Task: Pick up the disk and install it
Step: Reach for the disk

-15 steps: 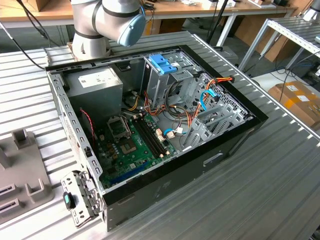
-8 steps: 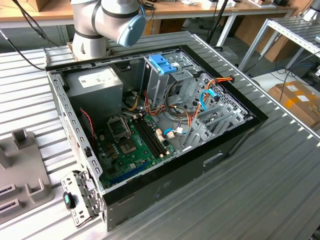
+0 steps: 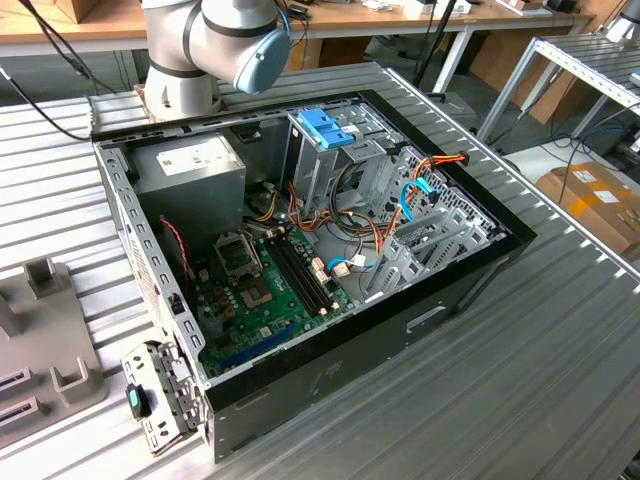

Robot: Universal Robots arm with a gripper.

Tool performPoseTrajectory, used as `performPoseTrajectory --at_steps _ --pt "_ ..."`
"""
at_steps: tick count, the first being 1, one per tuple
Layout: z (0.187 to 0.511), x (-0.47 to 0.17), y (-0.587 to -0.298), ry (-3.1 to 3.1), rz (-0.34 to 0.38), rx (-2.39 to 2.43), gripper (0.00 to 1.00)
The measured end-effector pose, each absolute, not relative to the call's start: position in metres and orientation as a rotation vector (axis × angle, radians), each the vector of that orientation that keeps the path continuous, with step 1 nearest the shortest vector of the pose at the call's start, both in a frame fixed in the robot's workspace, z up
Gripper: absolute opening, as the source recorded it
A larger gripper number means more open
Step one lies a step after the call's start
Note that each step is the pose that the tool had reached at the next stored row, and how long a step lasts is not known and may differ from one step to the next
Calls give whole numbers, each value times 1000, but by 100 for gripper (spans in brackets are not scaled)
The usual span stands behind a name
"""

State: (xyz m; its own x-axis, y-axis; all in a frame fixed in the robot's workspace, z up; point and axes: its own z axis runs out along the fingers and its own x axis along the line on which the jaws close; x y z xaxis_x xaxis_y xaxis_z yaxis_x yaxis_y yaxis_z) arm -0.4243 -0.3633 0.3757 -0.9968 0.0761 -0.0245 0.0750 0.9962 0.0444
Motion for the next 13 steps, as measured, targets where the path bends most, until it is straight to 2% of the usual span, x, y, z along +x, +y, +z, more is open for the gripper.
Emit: performPoseTrajectory --at_steps 13 --pt "375 -424 -363 3146 66 120 11"
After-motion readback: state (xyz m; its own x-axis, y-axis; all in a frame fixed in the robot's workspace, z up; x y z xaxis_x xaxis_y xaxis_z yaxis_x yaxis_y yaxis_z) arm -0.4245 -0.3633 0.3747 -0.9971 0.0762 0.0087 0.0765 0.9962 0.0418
